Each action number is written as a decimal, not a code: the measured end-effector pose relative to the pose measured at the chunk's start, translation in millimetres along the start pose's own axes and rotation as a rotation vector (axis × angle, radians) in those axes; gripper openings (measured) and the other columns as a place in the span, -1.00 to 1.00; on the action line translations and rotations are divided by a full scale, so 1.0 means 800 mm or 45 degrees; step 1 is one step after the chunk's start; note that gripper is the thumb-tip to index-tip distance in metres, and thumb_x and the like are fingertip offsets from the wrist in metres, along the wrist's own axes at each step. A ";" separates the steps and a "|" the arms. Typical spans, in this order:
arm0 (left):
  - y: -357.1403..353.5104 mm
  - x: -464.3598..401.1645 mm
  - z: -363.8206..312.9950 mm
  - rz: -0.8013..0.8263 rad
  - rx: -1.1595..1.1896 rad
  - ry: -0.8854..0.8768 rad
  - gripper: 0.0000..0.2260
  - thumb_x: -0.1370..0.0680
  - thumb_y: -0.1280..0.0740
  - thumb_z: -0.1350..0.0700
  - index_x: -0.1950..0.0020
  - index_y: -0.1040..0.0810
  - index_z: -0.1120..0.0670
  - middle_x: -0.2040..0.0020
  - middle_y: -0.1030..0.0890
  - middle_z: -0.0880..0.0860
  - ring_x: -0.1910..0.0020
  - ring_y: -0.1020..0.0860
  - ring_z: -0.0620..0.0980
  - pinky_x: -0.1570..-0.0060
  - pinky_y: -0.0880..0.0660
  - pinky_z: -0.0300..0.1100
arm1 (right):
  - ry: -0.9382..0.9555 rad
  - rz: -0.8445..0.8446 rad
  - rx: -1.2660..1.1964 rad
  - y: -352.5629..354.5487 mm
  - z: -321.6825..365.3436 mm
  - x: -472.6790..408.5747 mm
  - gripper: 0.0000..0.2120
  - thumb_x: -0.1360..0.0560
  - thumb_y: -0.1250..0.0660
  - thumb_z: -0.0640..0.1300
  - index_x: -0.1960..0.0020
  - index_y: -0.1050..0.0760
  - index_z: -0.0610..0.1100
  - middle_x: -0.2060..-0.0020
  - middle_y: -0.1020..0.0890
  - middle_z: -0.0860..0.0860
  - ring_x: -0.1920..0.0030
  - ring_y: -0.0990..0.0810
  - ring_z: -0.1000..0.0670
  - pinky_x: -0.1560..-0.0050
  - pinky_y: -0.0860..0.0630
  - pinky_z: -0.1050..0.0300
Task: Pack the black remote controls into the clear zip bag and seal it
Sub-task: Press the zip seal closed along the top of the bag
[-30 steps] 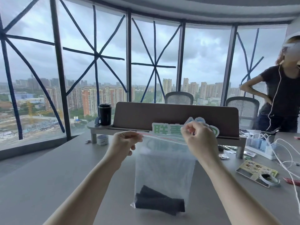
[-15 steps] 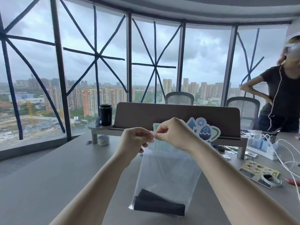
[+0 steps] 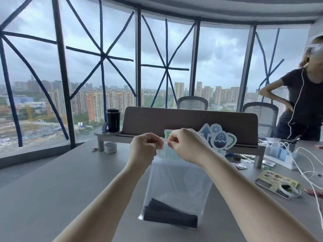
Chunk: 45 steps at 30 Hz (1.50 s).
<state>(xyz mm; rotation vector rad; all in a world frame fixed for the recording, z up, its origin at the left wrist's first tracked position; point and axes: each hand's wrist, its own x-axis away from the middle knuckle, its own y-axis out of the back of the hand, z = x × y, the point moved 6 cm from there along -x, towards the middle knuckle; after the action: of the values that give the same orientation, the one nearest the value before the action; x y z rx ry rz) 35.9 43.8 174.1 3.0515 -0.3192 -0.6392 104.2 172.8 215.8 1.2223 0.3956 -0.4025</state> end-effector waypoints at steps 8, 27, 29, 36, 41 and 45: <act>0.043 -0.019 0.017 -0.276 0.125 0.012 -0.76 -0.39 -0.32 0.37 0.39 -0.61 0.10 0.50 -0.56 -0.05 0.55 -0.34 -0.05 0.46 -0.28 -0.22 | -0.005 -0.002 0.215 0.012 -0.038 0.025 -0.81 -0.59 -0.21 -0.04 0.13 -0.52 -0.08 0.04 -0.66 0.05 0.02 -0.58 -0.09 0.06 -0.34 0.08; 0.116 -0.027 0.016 -0.415 0.273 -0.023 -0.75 -0.44 -0.26 0.40 0.34 -0.56 0.12 0.48 -0.52 0.02 0.61 -0.30 -0.11 0.57 -0.25 -0.30 | 0.107 -0.067 0.399 0.032 -0.003 0.033 -0.72 -0.62 -0.15 0.06 0.16 -0.42 -0.08 0.08 -0.64 0.02 0.05 -0.60 -0.13 0.03 -0.51 -0.01; 0.127 -0.029 0.021 -0.426 0.277 -0.019 -0.74 -0.47 -0.27 0.38 0.34 -0.55 0.10 0.41 -0.53 0.08 0.60 -0.31 -0.11 0.55 -0.26 -0.29 | 0.124 -0.092 0.385 0.029 0.005 0.027 -0.69 -0.62 -0.15 0.09 0.13 -0.46 -0.10 0.10 -0.64 0.02 0.07 -0.60 -0.13 0.08 -0.48 0.00; 0.174 -0.077 0.075 -0.394 0.208 0.122 -0.85 -0.53 -0.27 0.31 0.18 -0.55 0.12 0.27 -0.57 0.08 0.46 -0.50 -0.06 0.40 -0.57 -0.17 | 0.047 -0.133 0.183 -0.051 0.002 -0.065 -0.71 -0.57 -0.25 0.11 0.24 -0.37 -0.04 0.31 -0.65 -0.04 0.23 -0.58 -0.21 0.27 -0.35 0.06; 0.222 -0.163 0.108 -0.415 0.308 0.213 -0.76 -0.54 -0.23 0.36 0.22 -0.51 0.08 0.22 -0.59 0.06 0.25 -0.58 0.04 0.11 -0.60 0.03 | -0.068 -0.197 -0.162 -0.116 0.017 -0.171 -0.73 -0.53 -0.34 0.01 0.25 -0.49 -0.14 0.36 -0.64 -0.06 0.22 -0.61 -0.17 0.18 -0.56 -0.01; 0.272 -0.204 0.132 -0.443 0.336 0.172 -0.78 -0.54 -0.26 0.32 0.23 -0.51 0.05 0.18 -0.61 0.06 0.14 -0.60 0.03 0.02 -0.59 -0.04 | 0.057 -0.296 -0.257 -0.144 0.055 -0.202 -0.76 -0.51 -0.39 -0.03 0.23 -0.55 -0.17 0.40 -0.63 -0.01 0.30 -0.59 -0.10 0.24 -0.52 0.04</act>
<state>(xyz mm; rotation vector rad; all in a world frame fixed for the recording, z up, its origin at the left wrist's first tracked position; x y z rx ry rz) -195.2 -133.0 152.7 3.4177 0.1480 -0.4210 -89.0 111.1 214.9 0.9931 0.6054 -0.5216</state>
